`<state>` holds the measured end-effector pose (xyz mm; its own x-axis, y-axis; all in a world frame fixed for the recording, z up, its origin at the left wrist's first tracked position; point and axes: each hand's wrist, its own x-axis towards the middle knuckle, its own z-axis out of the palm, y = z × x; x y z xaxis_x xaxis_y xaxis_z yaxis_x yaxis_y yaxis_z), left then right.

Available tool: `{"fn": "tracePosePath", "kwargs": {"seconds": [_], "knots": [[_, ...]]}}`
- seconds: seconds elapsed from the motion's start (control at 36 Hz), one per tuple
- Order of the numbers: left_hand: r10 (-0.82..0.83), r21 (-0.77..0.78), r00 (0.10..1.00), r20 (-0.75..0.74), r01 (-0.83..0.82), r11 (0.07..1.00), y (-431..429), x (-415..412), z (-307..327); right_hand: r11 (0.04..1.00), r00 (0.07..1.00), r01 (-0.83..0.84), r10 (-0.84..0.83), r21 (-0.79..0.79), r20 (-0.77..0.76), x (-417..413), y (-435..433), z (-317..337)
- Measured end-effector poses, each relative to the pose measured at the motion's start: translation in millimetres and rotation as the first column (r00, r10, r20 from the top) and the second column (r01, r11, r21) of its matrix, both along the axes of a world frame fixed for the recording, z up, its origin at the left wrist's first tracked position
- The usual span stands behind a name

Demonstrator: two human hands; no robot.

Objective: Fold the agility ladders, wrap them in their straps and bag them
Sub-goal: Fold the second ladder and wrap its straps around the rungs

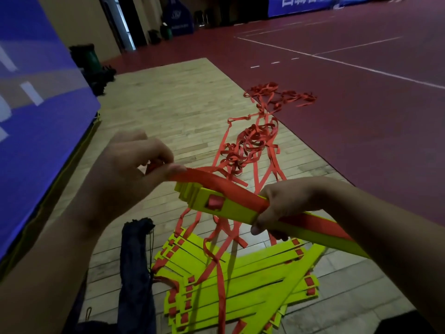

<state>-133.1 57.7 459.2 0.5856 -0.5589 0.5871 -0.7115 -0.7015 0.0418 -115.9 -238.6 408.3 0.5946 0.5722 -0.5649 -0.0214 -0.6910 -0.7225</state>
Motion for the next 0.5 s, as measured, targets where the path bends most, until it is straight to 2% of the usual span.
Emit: {"fn": "tracePosePath", "kwargs": {"seconds": [0.08, 0.14, 0.22, 0.31, 0.5], "knots": [[-0.086, -0.223, 0.947, -0.308, 0.016, 0.975, 1, -2, -4, 1.0, 1.0, -0.006, 0.006, -0.012, -0.014, -1, -4, 1], [-0.205, -0.38, 0.877, -0.434, 0.028, 0.924, -1, -3, -4, 1.0, 1.0, -0.005, 0.005, -0.029, -0.002, -1, -3, 2], [-0.355, -0.511, 0.808, -0.47, 0.079, 0.856, -5, -5, -2, 0.998, 1.0, 0.001, -0.001, -0.058, 0.009, 0, 1, 2], [-0.359, -0.517, 0.784, -0.507, 0.056, 0.854, -7, -4, -3, 0.999, 1.0, 0.007, -0.007, -0.053, -0.002, 1, -1, 2], [-0.371, -0.59, 0.718, -0.588, -0.068, 0.804, 4, 8, -20, 0.987, 0.998, 0.037, -0.028, 0.159, -0.06, 2, -4, 6]]}}
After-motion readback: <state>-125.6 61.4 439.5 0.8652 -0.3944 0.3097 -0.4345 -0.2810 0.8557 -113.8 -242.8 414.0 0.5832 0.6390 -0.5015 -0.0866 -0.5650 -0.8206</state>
